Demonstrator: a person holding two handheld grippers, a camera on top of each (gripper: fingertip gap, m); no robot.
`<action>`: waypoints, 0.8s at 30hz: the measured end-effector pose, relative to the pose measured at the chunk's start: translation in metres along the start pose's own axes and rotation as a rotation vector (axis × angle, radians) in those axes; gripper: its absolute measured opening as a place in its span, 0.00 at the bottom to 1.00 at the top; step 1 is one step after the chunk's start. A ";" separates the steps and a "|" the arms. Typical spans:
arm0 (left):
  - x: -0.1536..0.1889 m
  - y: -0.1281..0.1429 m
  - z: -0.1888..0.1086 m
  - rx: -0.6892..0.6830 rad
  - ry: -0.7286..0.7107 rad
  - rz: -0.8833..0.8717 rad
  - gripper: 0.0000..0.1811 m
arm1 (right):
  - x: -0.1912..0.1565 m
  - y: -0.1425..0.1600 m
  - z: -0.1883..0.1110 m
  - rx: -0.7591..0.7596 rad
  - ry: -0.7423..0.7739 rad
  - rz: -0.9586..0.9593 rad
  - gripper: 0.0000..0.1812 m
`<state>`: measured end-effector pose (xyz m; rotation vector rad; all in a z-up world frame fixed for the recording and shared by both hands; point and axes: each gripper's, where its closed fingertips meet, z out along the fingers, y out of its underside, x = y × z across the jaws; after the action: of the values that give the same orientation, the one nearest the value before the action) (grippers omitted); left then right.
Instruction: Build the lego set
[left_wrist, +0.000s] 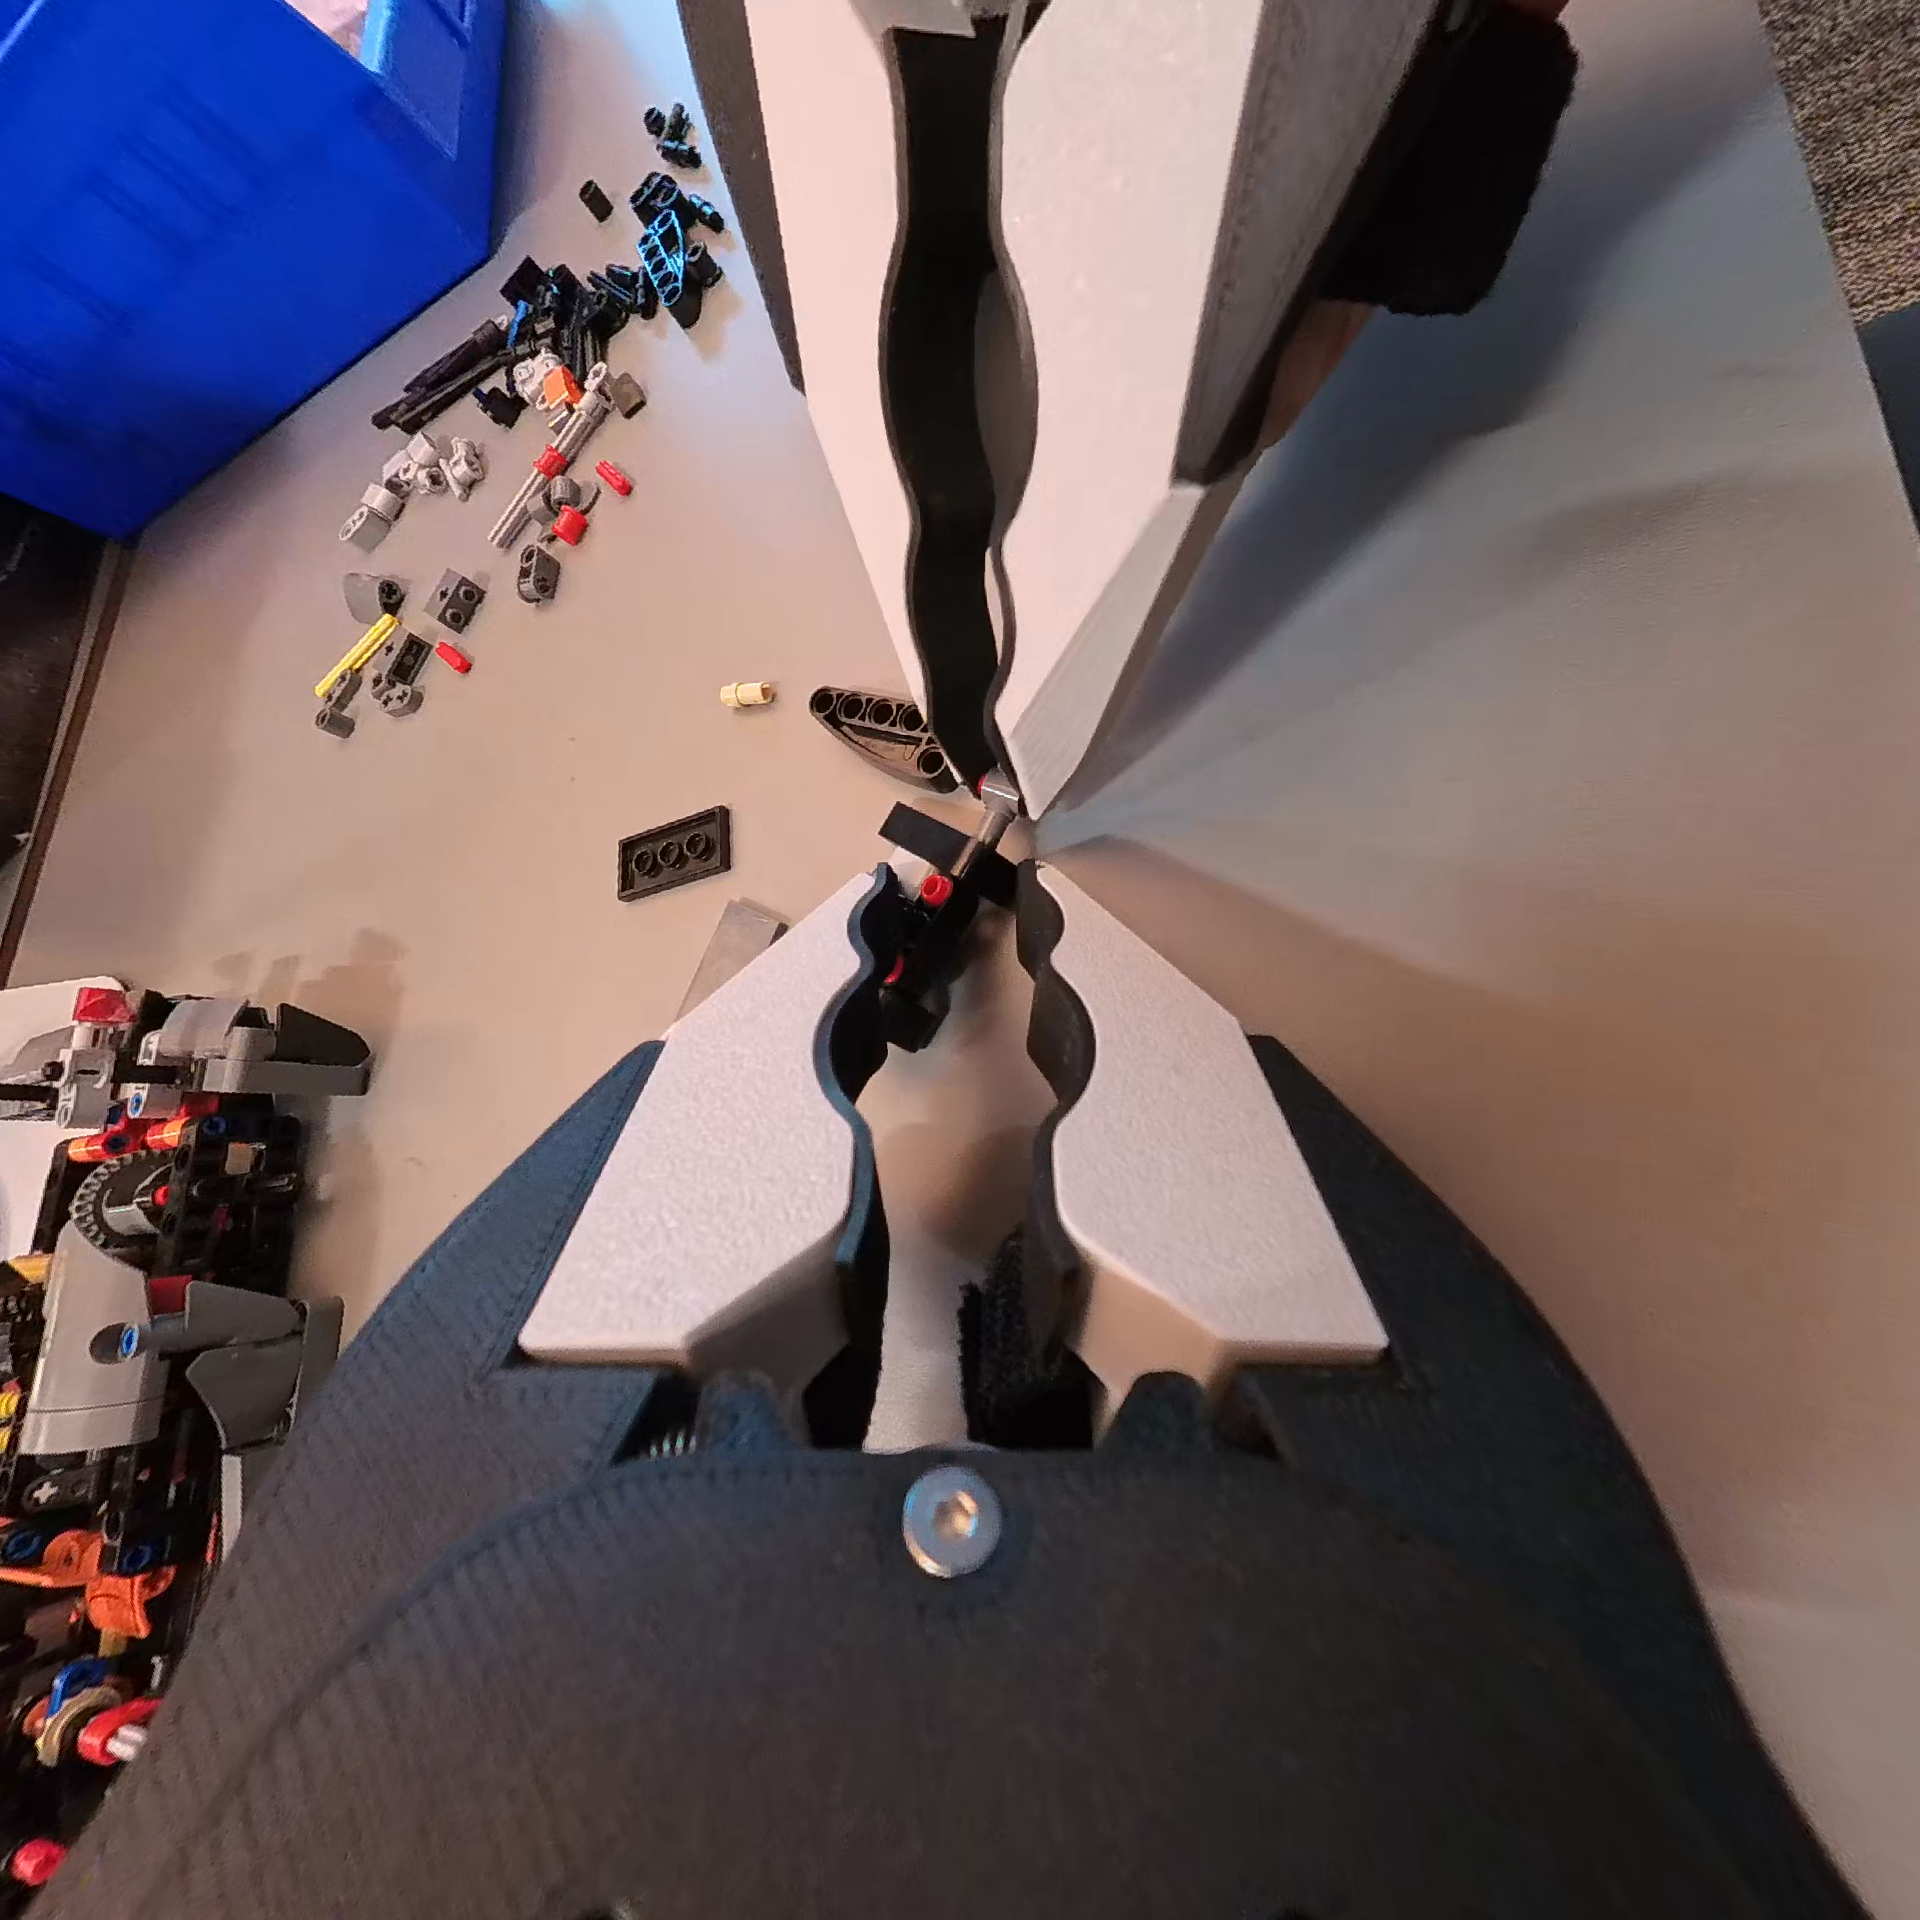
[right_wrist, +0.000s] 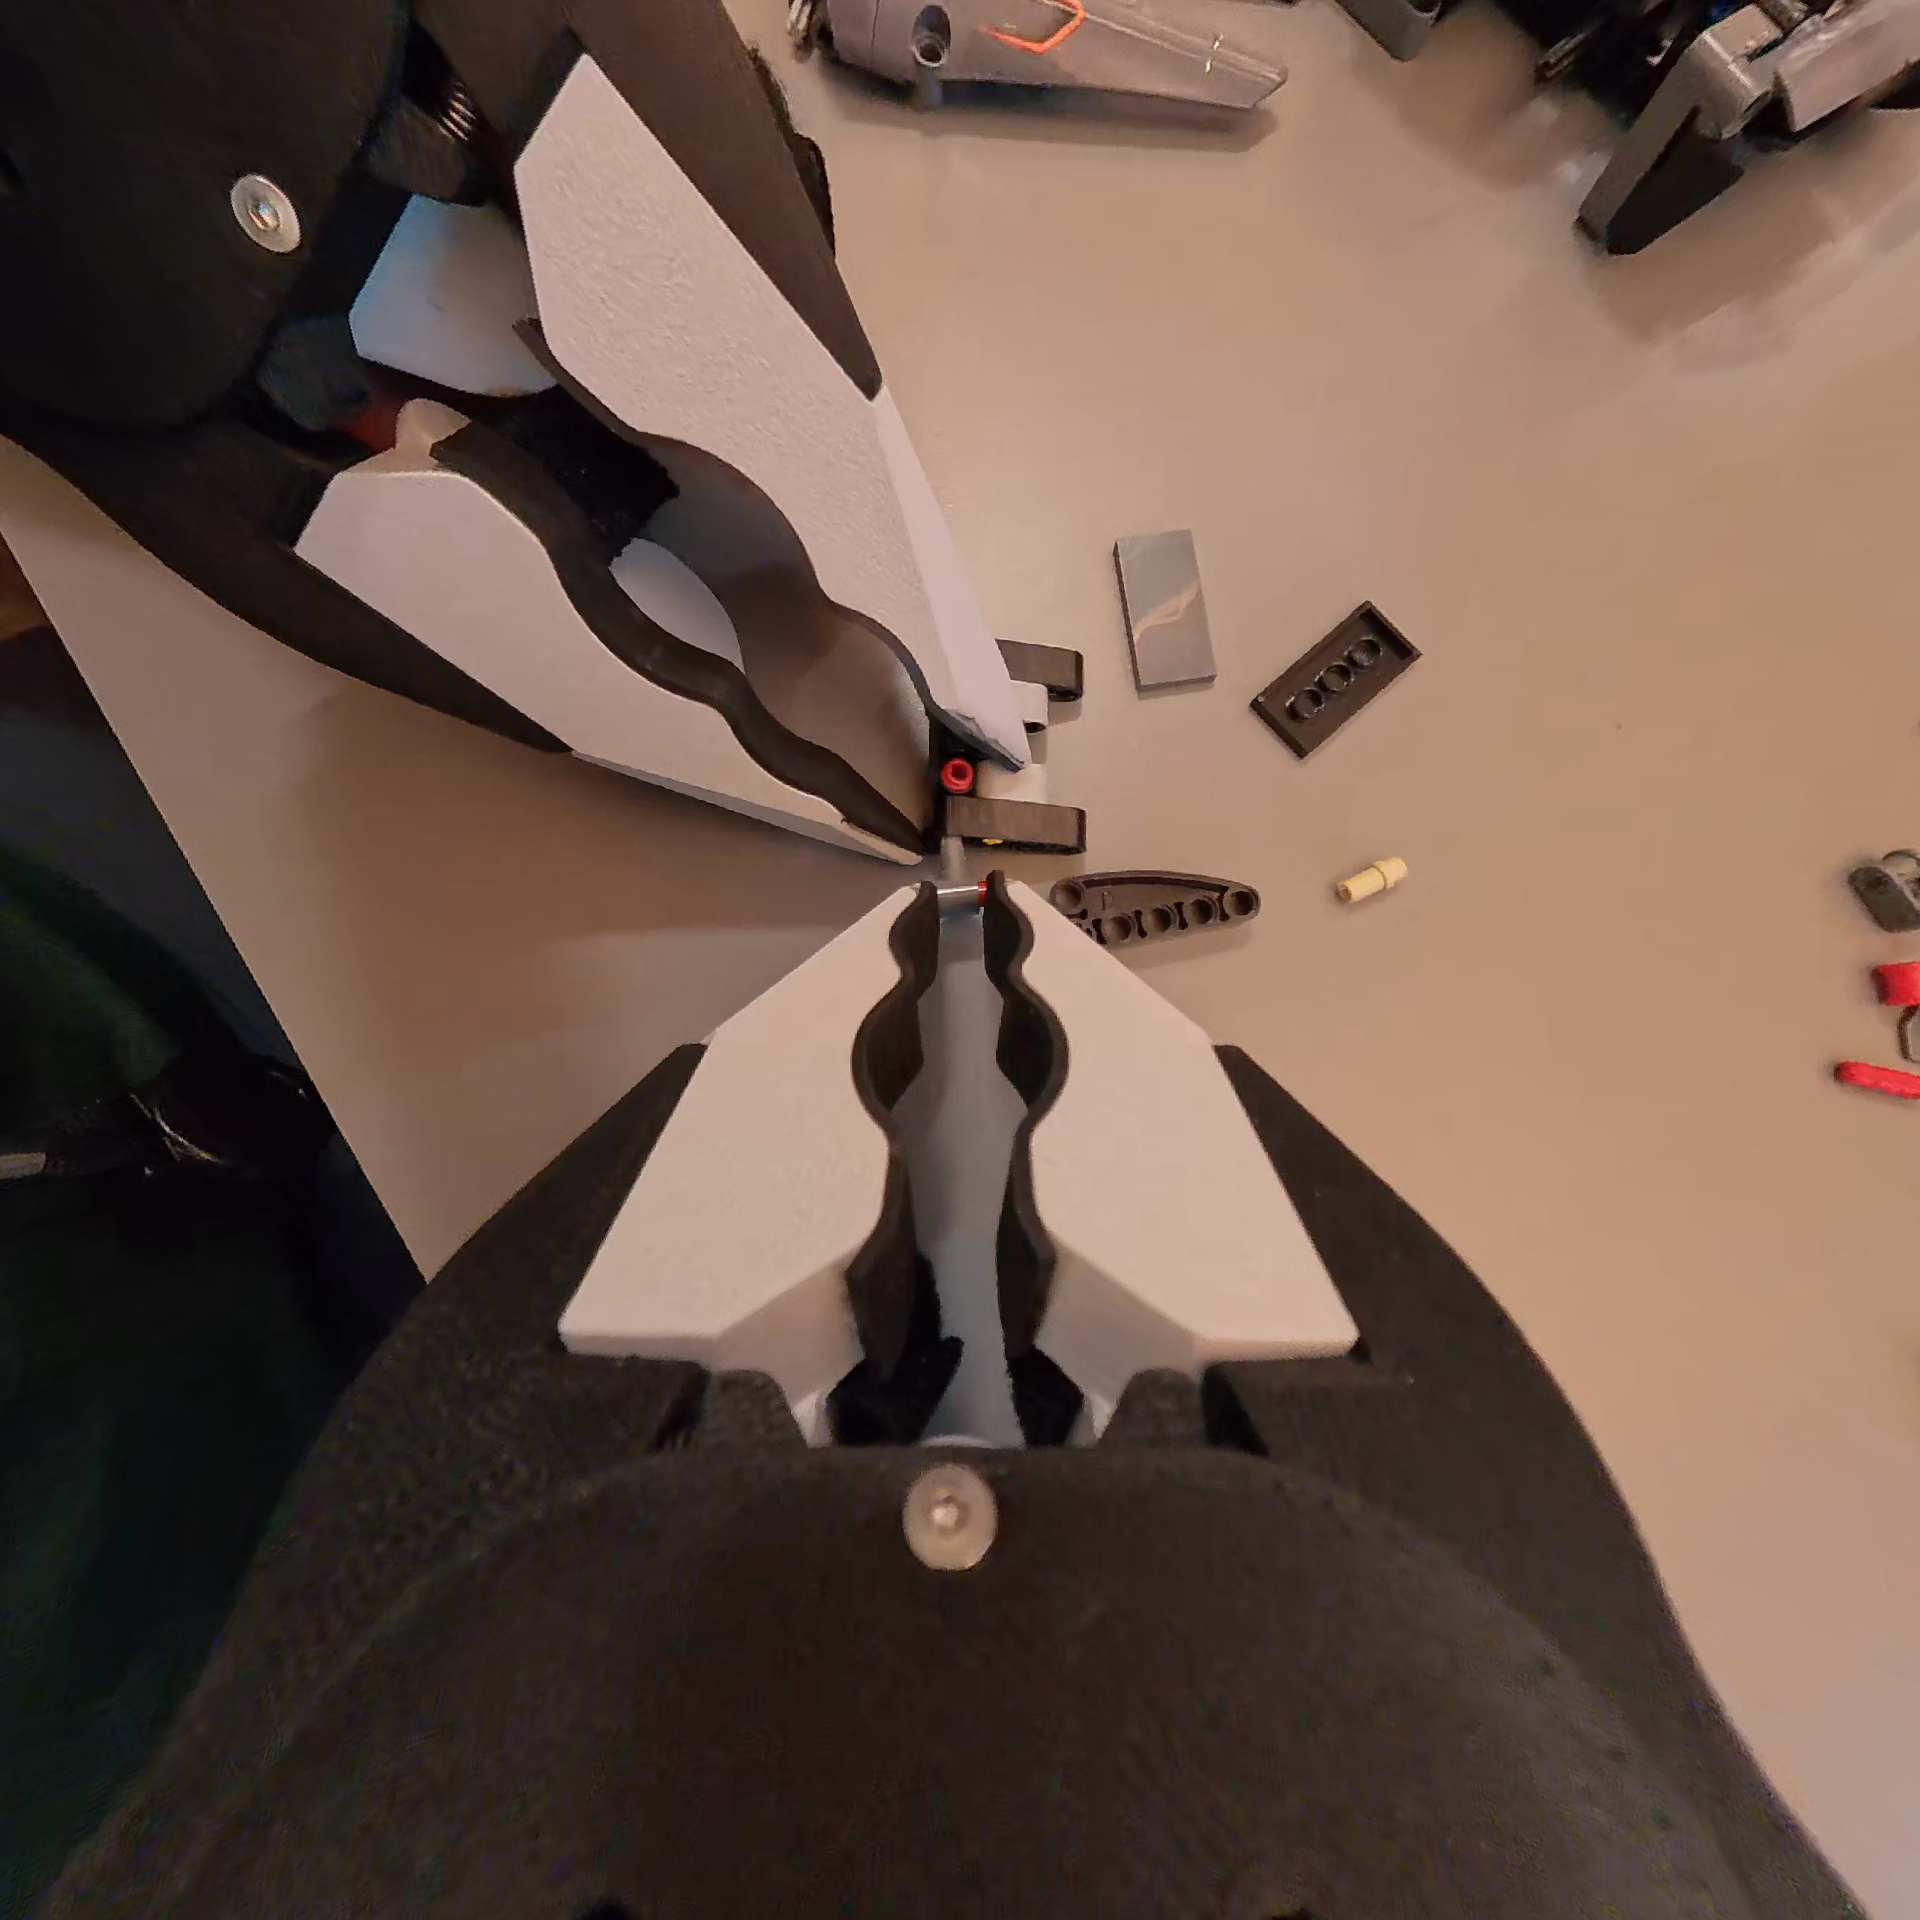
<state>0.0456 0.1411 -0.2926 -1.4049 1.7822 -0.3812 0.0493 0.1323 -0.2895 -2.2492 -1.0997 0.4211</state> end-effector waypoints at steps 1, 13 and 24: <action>0.000 0.000 0.000 0.000 0.000 0.000 0.12 | 0.000 0.000 0.000 -0.010 0.018 -0.010 0.03; -0.001 0.000 0.000 0.000 -0.002 -0.007 0.12 | 0.001 0.001 0.000 -0.021 0.065 0.033 0.03; -0.003 -0.002 0.004 -0.015 -0.032 -0.025 0.11 | 0.005 0.002 -0.003 0.003 0.119 0.131 0.03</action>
<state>0.0498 0.1441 -0.2924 -1.4377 1.7466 -0.3578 0.0545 0.1344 -0.2886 -2.3192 -0.8946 0.3373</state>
